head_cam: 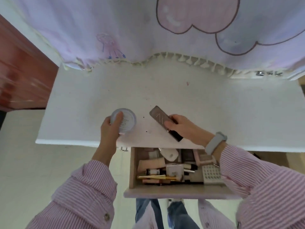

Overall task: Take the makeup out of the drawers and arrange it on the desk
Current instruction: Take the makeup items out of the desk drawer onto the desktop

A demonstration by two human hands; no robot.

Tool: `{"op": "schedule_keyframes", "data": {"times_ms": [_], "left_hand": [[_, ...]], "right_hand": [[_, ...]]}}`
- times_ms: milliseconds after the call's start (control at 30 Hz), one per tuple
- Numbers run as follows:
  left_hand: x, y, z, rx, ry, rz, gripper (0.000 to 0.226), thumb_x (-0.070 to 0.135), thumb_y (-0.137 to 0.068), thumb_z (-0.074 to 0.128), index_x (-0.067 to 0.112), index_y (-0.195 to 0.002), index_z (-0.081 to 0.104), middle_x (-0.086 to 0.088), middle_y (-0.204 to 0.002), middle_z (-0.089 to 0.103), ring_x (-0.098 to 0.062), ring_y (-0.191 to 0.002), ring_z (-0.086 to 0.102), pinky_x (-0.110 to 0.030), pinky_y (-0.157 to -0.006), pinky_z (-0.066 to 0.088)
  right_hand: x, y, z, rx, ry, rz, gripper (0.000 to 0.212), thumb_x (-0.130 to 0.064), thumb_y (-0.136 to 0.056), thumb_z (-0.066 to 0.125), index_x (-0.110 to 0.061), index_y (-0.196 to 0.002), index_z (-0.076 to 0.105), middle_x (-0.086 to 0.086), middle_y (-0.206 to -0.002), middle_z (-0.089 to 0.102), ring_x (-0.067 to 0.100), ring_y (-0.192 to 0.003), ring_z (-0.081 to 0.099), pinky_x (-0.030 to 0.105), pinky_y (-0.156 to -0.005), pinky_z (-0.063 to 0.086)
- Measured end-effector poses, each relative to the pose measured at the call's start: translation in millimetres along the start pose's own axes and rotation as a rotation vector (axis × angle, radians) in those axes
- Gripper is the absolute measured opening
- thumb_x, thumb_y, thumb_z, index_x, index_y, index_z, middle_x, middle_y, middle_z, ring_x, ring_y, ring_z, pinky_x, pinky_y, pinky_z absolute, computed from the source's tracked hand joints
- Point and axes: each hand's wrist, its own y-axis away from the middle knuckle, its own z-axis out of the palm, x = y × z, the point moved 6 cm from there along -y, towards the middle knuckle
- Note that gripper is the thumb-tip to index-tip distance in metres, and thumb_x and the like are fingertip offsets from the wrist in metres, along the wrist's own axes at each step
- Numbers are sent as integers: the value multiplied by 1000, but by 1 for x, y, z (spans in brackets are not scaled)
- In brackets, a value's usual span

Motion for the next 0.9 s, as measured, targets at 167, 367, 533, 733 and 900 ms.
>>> {"op": "schedule_keyframes", "data": {"times_ms": [167,367,533,733,900], "left_hand": [[54,-71,28,5,-255,181,43,35,-85,62,9,-118,55,-9,-111,60,-23,-100,58,-42,-88,51],[98,-123,58,64,-475,400,42,34,-91,54,8,-124,49,-11,-115,59,-26,-105,55,-23,-80,37],[108,-146,79,199,-795,473,45,37,-94,44,3,-124,46,-20,-124,48,-34,-116,41,-40,-93,31],[103,-141,87,202,-789,411,46,36,-94,42,7,-130,40,-15,-133,38,-31,-123,34,-40,-99,26],[78,-76,70,156,-685,558,51,34,-88,48,9,-131,39,-13,-134,37,-28,-123,33,-39,-100,25]], "right_hand": [[-40,-79,-15,299,-106,142,32,-24,-97,41,-2,-118,49,9,-95,52,22,-81,50,27,-59,42],[-70,-136,-31,543,-131,137,25,-26,-92,48,-6,-106,56,11,-93,61,24,-75,57,37,-68,53],[-80,-161,-45,655,-54,124,28,-34,-90,48,-10,-89,62,16,-94,64,36,-94,56,49,-83,49],[-77,-158,-53,655,-54,42,37,-20,-96,45,-6,-129,49,13,-130,41,28,-113,50,31,-98,41],[-53,-87,-39,709,-15,-174,30,-12,-95,44,-8,-124,52,4,-116,49,10,-89,51,7,-77,38]]}}
